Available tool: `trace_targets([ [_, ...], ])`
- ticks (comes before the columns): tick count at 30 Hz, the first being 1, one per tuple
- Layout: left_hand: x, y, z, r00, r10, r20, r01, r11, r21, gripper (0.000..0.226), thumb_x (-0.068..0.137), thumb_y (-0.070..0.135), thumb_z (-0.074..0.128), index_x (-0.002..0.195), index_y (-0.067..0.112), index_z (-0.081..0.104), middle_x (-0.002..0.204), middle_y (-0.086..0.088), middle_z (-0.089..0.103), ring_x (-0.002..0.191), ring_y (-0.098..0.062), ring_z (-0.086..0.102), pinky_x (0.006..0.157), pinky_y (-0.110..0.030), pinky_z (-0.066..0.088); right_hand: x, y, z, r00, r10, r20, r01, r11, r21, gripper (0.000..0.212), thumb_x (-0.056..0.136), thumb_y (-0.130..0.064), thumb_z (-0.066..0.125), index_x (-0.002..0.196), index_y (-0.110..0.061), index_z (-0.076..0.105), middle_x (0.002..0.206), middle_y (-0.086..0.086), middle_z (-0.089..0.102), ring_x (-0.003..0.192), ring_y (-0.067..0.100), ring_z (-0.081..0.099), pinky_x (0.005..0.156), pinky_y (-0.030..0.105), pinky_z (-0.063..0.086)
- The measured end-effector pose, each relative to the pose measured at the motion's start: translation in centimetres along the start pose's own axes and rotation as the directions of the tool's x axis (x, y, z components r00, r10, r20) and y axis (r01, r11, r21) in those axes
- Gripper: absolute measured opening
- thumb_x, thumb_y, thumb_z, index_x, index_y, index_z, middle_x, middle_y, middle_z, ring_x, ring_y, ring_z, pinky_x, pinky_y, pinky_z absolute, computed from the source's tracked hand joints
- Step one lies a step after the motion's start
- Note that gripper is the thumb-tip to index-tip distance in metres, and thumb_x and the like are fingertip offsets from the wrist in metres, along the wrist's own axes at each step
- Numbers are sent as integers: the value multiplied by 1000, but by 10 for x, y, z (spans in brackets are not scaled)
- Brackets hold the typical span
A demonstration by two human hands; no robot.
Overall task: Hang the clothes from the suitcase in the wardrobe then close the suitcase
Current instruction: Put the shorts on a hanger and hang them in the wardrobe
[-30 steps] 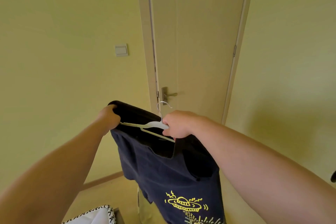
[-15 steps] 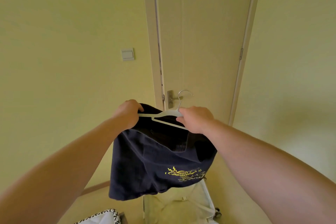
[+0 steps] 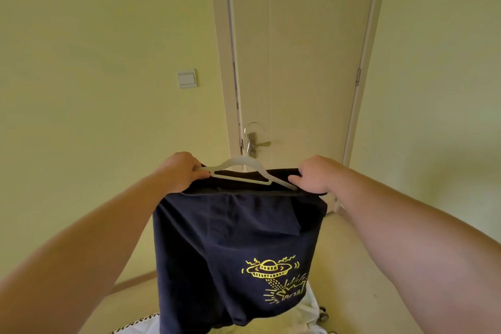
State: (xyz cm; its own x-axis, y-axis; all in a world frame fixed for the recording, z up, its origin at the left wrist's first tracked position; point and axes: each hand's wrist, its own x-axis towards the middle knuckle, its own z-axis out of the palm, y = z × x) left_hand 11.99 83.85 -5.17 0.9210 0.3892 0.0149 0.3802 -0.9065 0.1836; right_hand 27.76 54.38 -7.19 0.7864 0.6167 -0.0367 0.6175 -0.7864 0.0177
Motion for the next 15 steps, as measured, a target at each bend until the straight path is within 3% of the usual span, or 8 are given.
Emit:
trace_targets([
  [2, 3, -7, -1, 1000, -7, -16, 6, 999, -36, 39, 97, 47, 61, 65, 25, 66, 62, 1, 58, 61, -17, 50, 54, -29, 36, 0, 0, 1, 996, 9, 86, -11, 1000, 26, 69, 96, -72, 26, 72, -18, 60, 80, 3, 62, 75, 21, 59, 71, 35, 47],
  [4, 6, -9, -2, 999, -28, -28, 27, 999, -37, 37, 98, 46, 60, 70, 24, 70, 63, 1, 59, 61, -17, 50, 53, -28, 35, 1, -6, -2, 987, 8, 161, -8, 1000, 4, 87, 82, -90, 16, 75, -18, 64, 83, 2, 64, 80, 22, 60, 83, 38, 50],
  [5, 8, -11, -1, 999, -46, -25, 45, 998, -35, 37, 98, 47, 60, 72, 23, 72, 64, 1, 59, 61, -17, 51, 53, -28, 34, 2, -10, -3, 981, 4, 194, 0, 1000, -21, 95, 74, -97, 11, 77, -19, 66, 84, 1, 65, 83, 22, 59, 93, 41, 47],
  [7, 11, -15, -2, 996, -90, -13, 89, 995, -37, 38, 98, 50, 58, 75, 24, 74, 67, 0, 61, 62, -17, 52, 54, -27, 35, 5, -17, -6, 966, -20, 258, 44, 995, -87, 103, 70, -99, 8, 87, -19, 70, 88, 0, 66, 92, 21, 57, 112, 51, 27],
  [10, 13, -21, -3, 991, -130, -12, 128, 987, -95, 36, 97, 49, 60, 79, 23, 77, 70, -2, 63, 62, -18, 52, 54, -27, 36, 9, -30, -10, 941, -22, 338, 83, 982, -167, 112, 68, -101, 8, 114, -19, 69, 107, -3, 65, 110, 23, 52, 112, 68, 1],
  [12, 13, -21, -3, 989, -147, -16, 144, 980, -135, 33, 97, 47, 61, 80, 22, 77, 69, -1, 62, 60, -17, 51, 53, -26, 35, 11, -41, -11, 923, -38, 384, 131, 967, -220, 117, 64, -104, 10, 128, -22, 64, 124, -2, 61, 121, 26, 49, 108, 73, -1],
  [15, 13, -20, -4, 986, -165, -31, 157, 971, -179, 31, 96, 46, 63, 83, 21, 77, 70, -1, 62, 59, -17, 50, 52, -26, 36, 15, -56, -2, 900, -31, 435, 192, 924, -331, 113, 64, -103, 18, 137, -26, 58, 135, 2, 57, 132, 32, 43, 106, 79, -5],
])
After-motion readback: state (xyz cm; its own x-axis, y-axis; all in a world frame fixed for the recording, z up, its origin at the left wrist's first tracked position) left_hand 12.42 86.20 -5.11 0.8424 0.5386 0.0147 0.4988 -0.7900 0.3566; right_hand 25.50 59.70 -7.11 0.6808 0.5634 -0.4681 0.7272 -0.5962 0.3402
